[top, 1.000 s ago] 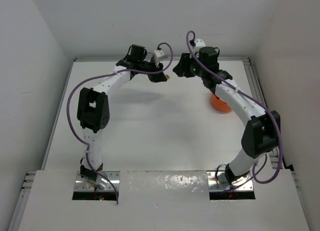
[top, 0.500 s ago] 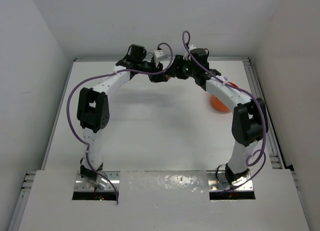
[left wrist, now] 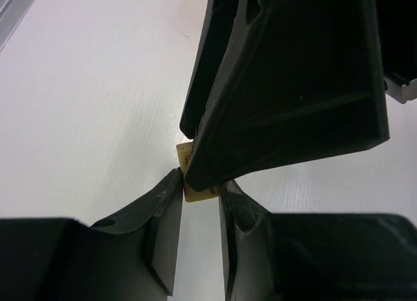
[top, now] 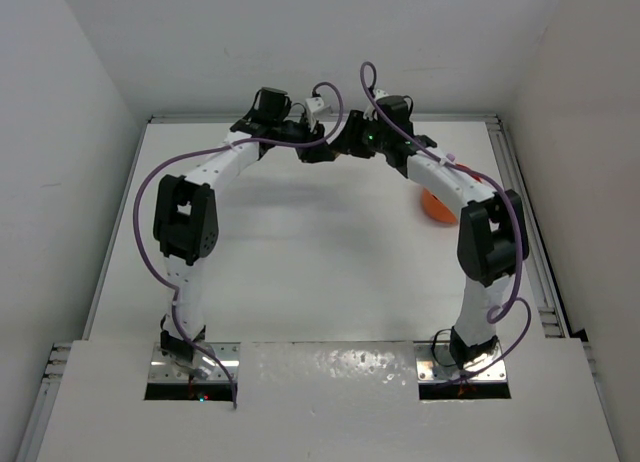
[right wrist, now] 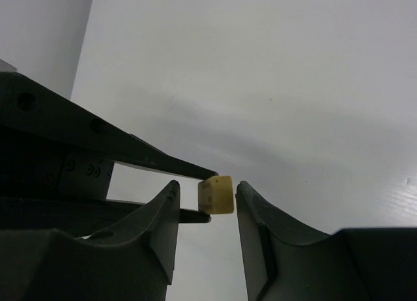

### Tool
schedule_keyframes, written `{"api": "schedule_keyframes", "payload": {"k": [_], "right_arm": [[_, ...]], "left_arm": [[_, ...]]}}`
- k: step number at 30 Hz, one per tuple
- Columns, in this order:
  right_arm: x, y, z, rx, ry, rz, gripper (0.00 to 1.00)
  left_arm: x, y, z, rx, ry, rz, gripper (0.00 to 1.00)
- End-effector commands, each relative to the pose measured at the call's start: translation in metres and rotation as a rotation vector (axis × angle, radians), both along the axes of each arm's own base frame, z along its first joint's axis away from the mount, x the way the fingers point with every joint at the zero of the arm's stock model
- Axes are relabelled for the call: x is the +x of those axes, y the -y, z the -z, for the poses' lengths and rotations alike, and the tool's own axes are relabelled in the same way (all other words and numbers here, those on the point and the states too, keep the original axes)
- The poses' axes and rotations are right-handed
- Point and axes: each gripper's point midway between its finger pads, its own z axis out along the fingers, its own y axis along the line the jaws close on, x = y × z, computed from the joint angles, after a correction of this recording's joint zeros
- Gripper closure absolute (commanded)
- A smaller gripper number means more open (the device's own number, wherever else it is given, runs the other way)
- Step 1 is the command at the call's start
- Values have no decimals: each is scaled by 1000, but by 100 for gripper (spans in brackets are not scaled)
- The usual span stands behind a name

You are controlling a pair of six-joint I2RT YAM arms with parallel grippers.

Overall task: Sort the stationery into containers
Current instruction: Pick up the stationery from the center of the board.

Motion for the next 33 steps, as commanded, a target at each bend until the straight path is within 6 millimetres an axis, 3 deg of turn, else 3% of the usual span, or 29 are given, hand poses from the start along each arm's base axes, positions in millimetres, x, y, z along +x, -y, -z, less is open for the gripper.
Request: {"api": "schedule_keyframes", "payload": {"k": [1, 9, 14, 19, 20, 21, 22, 23, 25, 27, 33], "right_arm": [[2, -1, 1, -37, -2, -3, 61], [0, -3, 4, -31, -7, -23, 64], [-2, -13, -5, 15, 15, -67, 94], [-4, -7, -20, 37, 71, -57, 100], [-3, -4, -22, 22, 90, -53, 100], [-3, 0, -23, 13, 100, -48, 100], [-2, 6, -24, 0, 108, -37, 100], [-1, 13, -33, -36, 152, -35, 100], [-2, 33, -38, -111, 159, -22, 100], [0, 64, -59, -254, 250, -2, 100], [-18, 187, -89, -696, 307, 132, 100]], "left_arm": [[3, -4, -41, -57, 99, 4, 100], [5, -6, -42, -64, 94, -5, 100], [5, -5, -43, -70, 93, -6, 100], [9, -6, -42, -65, 93, -24, 100], [10, -7, -40, -59, 91, -32, 96], [9, -7, -38, -57, 83, -37, 48], [9, -7, -37, -55, 79, -40, 6], [7, -8, -34, -51, 64, -37, 0], [3, -9, -31, -41, 54, -26, 0], [0, -11, -31, -26, 52, -17, 0], [4, -32, -24, 22, 30, -66, 0]]}}
